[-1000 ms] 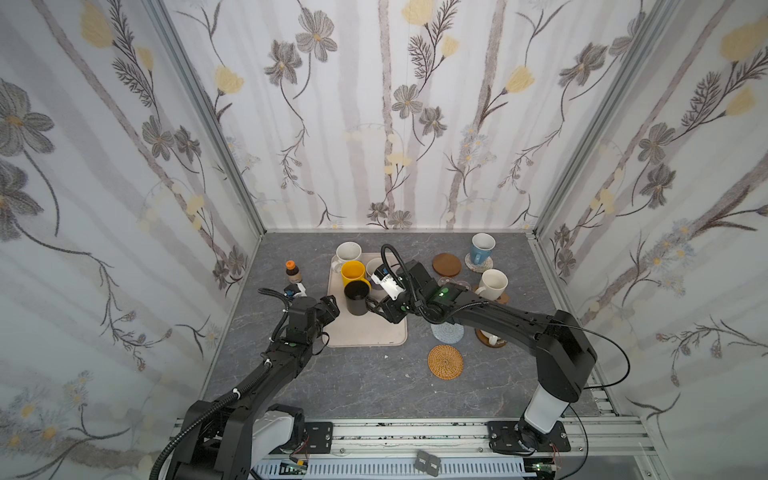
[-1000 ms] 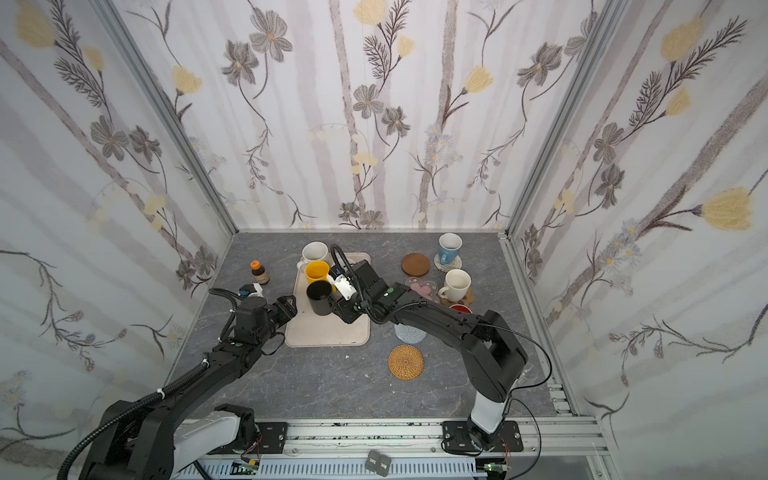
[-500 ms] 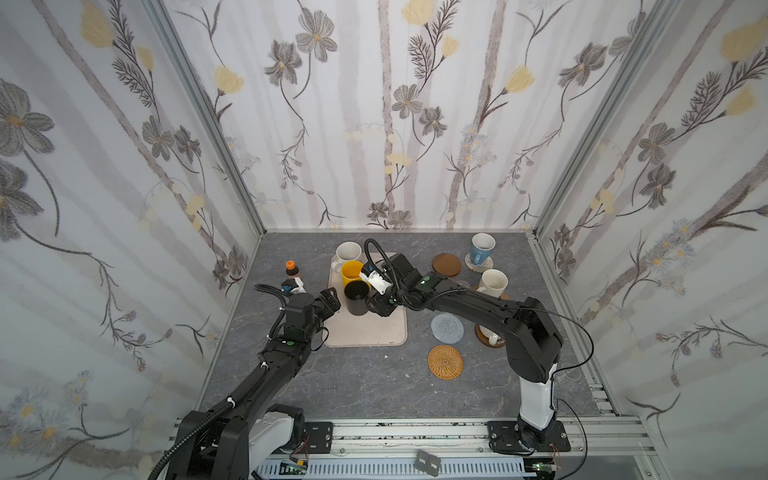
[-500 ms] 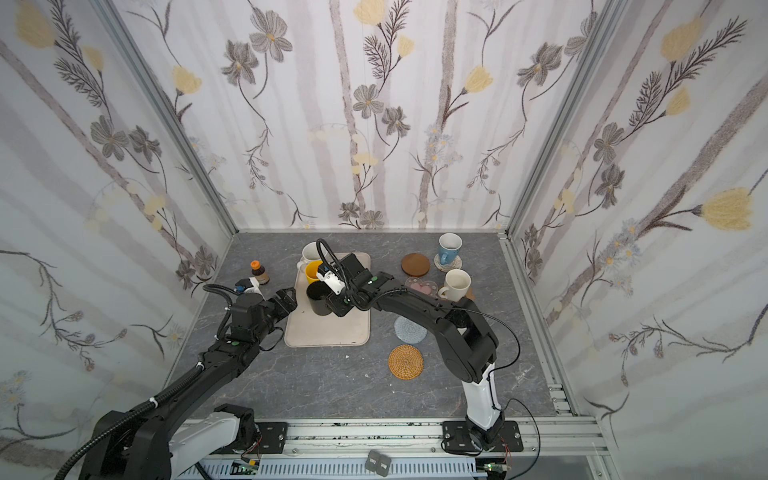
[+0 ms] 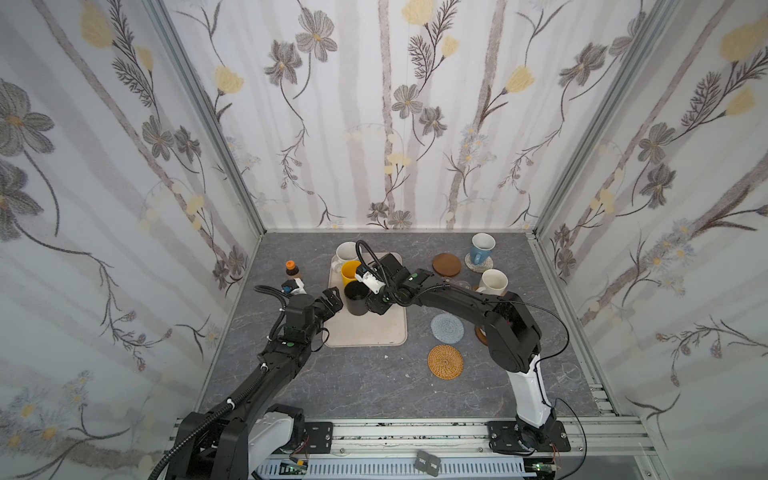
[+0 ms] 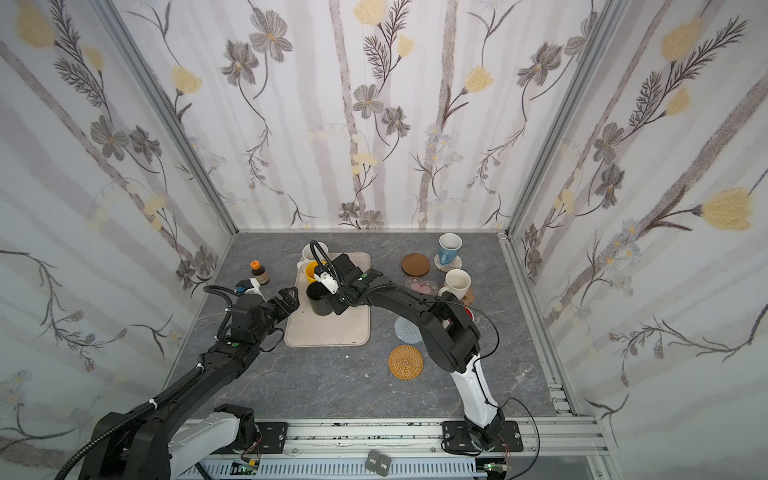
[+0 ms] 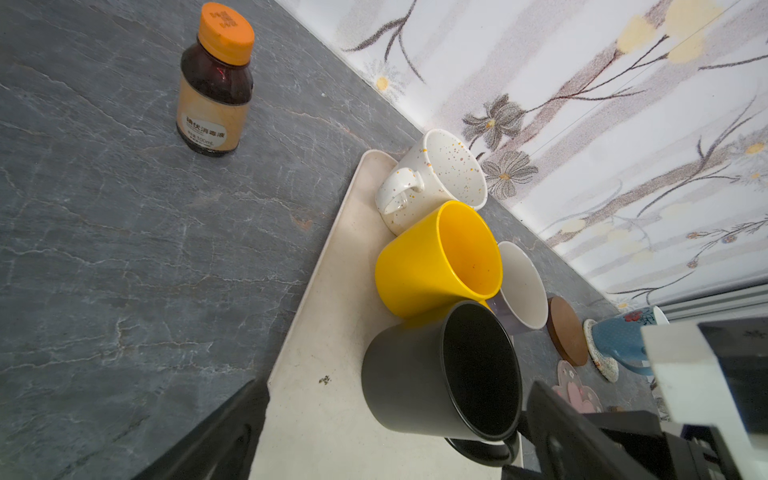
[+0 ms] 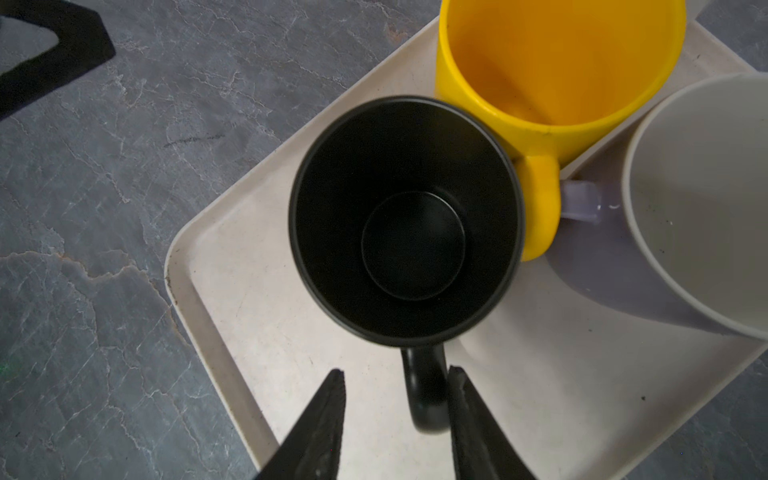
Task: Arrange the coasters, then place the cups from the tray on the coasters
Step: 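Lower the right gripper onto the black mug rim and close it, then lift the black mug with the right gripper and carry it to the round wooden coaster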
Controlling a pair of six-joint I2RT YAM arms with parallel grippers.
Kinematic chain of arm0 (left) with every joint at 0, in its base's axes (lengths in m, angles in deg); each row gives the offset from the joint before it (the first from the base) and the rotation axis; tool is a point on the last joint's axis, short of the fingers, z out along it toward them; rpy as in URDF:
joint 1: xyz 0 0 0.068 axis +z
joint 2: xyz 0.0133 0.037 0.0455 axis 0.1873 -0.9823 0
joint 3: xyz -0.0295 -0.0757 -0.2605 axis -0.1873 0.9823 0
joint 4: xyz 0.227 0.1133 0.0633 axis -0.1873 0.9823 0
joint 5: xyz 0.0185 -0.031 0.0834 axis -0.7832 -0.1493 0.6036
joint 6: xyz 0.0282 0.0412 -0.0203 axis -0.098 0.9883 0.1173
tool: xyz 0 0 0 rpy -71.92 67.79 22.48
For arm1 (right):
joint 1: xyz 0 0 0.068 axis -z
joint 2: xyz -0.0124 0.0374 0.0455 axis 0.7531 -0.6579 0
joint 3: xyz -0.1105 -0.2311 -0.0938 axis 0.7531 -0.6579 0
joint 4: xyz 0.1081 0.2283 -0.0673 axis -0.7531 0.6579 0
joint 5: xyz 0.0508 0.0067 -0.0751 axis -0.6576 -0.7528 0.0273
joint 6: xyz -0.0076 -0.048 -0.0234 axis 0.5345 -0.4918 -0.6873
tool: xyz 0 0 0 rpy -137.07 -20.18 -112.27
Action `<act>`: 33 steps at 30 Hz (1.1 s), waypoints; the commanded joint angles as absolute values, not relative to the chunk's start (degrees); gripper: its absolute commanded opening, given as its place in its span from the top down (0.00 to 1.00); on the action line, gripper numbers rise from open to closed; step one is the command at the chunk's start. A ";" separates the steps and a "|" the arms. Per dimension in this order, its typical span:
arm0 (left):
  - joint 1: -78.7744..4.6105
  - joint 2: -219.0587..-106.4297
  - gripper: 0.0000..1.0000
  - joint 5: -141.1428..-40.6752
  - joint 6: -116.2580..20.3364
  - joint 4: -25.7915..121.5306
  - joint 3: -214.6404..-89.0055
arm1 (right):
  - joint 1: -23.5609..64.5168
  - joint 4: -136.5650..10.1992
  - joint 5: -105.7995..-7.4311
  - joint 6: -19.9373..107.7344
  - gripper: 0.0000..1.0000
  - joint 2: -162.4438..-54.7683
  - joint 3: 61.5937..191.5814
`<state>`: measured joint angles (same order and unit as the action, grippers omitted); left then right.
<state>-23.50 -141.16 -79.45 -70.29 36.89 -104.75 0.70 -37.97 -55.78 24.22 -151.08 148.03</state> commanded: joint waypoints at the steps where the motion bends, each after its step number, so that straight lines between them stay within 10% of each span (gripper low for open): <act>1: -23.52 -141.17 0.00 -79.33 -70.20 35.22 -104.47 | 0.75 -37.12 -55.28 23.16 0.58 -152.49 149.35; 33: -24.51 -134.06 0.00 -79.43 -71.26 36.17 -103.43 | 0.44 -36.14 -56.29 24.00 0.93 -155.85 151.75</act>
<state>-24.46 -134.69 -80.06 -70.66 36.25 -103.15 0.59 -36.22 -55.62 24.26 -155.87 151.40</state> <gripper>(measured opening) 0.997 0.160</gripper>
